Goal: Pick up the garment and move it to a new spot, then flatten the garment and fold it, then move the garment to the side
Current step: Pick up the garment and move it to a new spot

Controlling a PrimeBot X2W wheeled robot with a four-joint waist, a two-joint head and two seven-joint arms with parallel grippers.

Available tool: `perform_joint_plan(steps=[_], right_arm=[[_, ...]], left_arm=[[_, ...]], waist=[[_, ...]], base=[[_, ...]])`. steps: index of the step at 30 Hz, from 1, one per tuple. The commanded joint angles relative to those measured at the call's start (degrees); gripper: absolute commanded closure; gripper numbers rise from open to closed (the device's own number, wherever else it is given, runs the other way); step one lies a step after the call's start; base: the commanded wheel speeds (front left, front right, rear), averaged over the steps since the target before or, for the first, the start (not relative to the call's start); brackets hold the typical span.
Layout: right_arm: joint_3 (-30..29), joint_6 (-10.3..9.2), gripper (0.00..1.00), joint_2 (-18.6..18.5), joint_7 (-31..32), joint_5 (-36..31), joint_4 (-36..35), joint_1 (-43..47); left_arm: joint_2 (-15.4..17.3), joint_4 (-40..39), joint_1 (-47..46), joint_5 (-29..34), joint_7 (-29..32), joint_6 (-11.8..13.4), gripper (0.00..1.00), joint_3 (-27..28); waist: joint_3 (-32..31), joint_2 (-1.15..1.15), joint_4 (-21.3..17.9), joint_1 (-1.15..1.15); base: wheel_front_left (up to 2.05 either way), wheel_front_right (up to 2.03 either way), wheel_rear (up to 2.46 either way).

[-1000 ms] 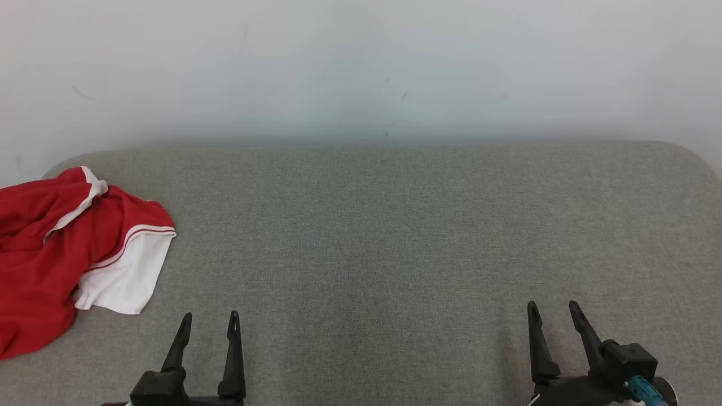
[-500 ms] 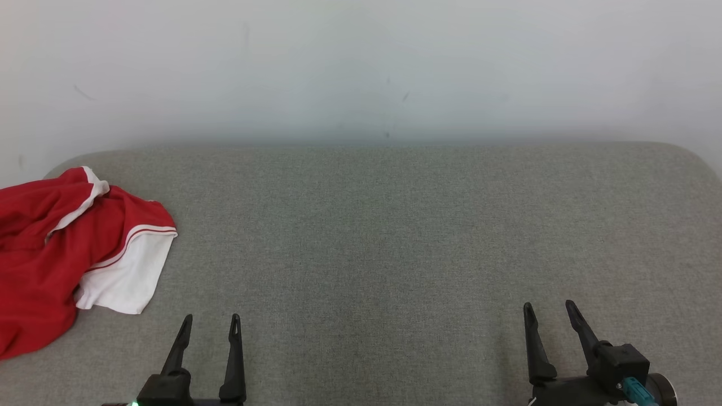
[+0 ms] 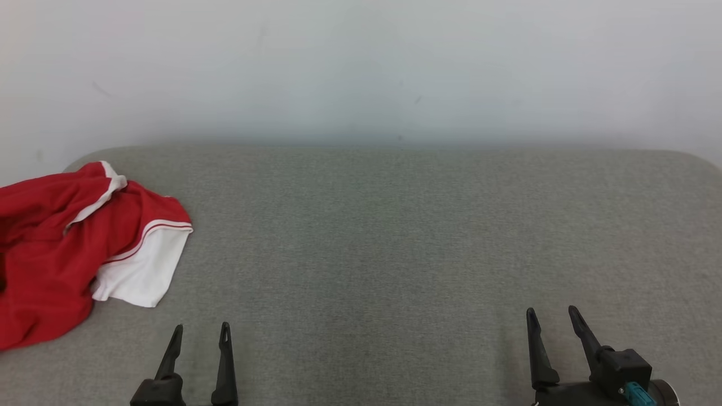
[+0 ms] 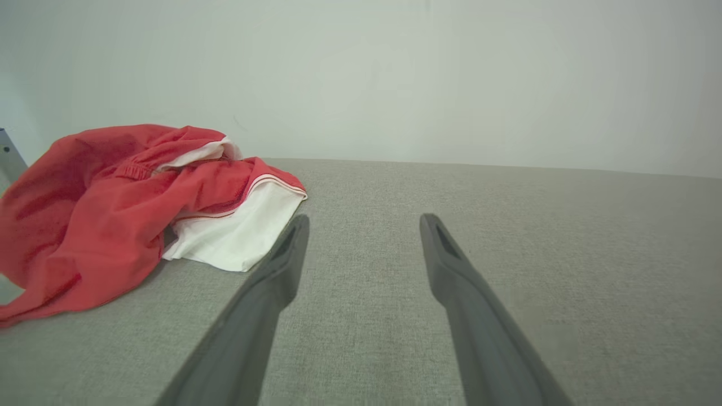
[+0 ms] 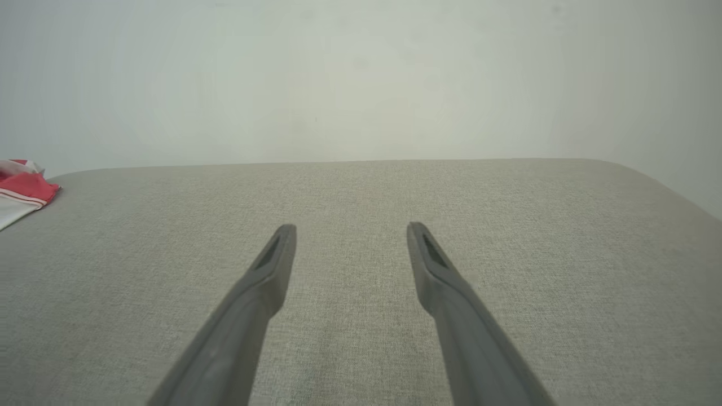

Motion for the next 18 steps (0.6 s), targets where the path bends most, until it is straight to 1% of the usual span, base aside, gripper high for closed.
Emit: perform_joint_plan(steps=[1,5,12,18], right_arm=[[0.11,-0.12,0.00,0.09,-0.06,-0.17,0.10,0.50],[0.09,-0.12,0.00,0.07,-0.05,-0.56,0.19,1.05],[1.50,-0.12,0.00,0.10,-0.07,0.09,0.09,1.05],[0.75,-0.12,0.00,0.12,-0.06,0.34,-0.12,1.84]], left_arm=[[-0.02,0.34,0.49,-0.11,-0.20,0.37,0.00,0.35],[-0.04,1.59,0.33,-0.01,-0.20,0.90,0.00,0.61],[-0.02,1.41,1.18,-0.08,-0.20,1.58,0.00,2.31],[0.11,1.03,1.82,0.50,-0.20,1.06,0.00,3.03]], waist=[[-0.25,0.00,1.49,0.00],[-0.31,0.00,5.10,0.00],[-0.09,0.00,13.46,0.00],[0.19,0.00,22.50,0.00]], base=[[0.00,0.00,0.00],[0.00,0.00,0.00],[0.00,0.00,0.00],[0.00,0.00,0.00]])
